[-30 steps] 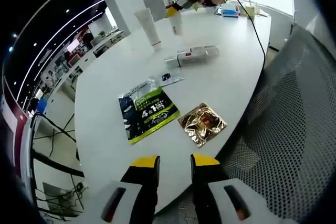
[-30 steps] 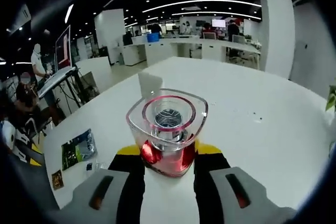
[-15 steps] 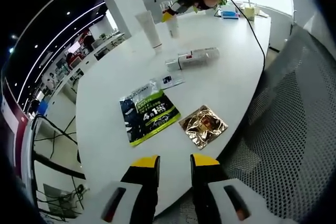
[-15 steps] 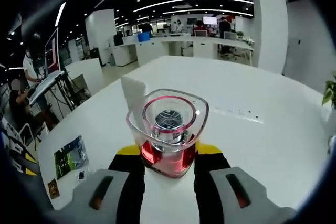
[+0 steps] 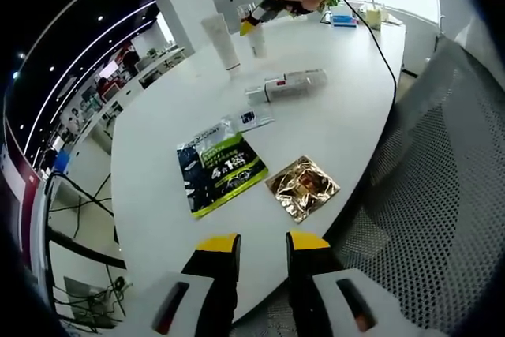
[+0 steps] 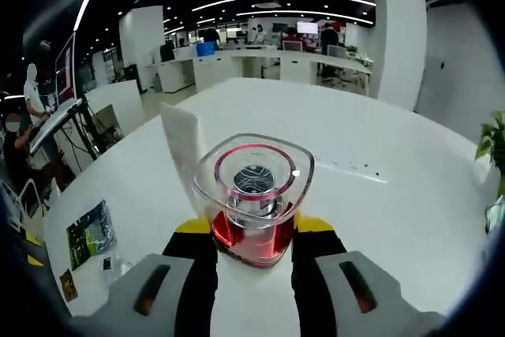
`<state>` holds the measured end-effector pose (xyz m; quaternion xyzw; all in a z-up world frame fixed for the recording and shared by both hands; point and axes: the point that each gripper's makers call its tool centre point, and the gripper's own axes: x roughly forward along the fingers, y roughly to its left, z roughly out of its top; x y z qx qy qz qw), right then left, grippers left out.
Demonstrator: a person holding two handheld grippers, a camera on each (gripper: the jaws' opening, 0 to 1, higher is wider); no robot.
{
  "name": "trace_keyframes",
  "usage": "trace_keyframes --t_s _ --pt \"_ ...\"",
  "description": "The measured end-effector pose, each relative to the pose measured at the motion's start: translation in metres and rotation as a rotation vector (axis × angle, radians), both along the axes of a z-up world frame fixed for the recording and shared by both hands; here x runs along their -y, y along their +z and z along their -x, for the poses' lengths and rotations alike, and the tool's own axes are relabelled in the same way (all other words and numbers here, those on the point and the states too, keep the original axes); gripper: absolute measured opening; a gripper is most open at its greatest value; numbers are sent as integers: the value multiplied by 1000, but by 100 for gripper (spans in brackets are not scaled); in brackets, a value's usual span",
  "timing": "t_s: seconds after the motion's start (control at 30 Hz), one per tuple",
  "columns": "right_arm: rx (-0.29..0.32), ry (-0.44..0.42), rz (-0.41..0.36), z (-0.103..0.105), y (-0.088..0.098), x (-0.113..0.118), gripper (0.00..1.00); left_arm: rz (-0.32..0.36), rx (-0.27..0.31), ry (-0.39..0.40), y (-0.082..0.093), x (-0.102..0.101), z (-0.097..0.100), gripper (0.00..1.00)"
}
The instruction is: Arrange the skincare products in the storage area until every visible bottle or jar stands upright without overlapping.
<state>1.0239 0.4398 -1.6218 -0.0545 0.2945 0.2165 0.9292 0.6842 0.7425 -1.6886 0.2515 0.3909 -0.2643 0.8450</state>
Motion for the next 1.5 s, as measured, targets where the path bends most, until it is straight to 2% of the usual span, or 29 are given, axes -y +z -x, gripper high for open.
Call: trace_keyframes --t_s 0.23,0.37,0.9,1.5 --pt "2 -2 0 -12 -6 1 32 0 -15 -5 -3 1 1 24" --pt "-4 -9 0 -10 -16 2 32 0 -23 -9 -4 2 3 24" --pt "13 -25 -2 -10 -12 -8 33 2 -44 -33 -6 6 6 24" --pt "55 9 -27 -8 -9 -14 34 -4 -48 -31 -6 5 7 24"
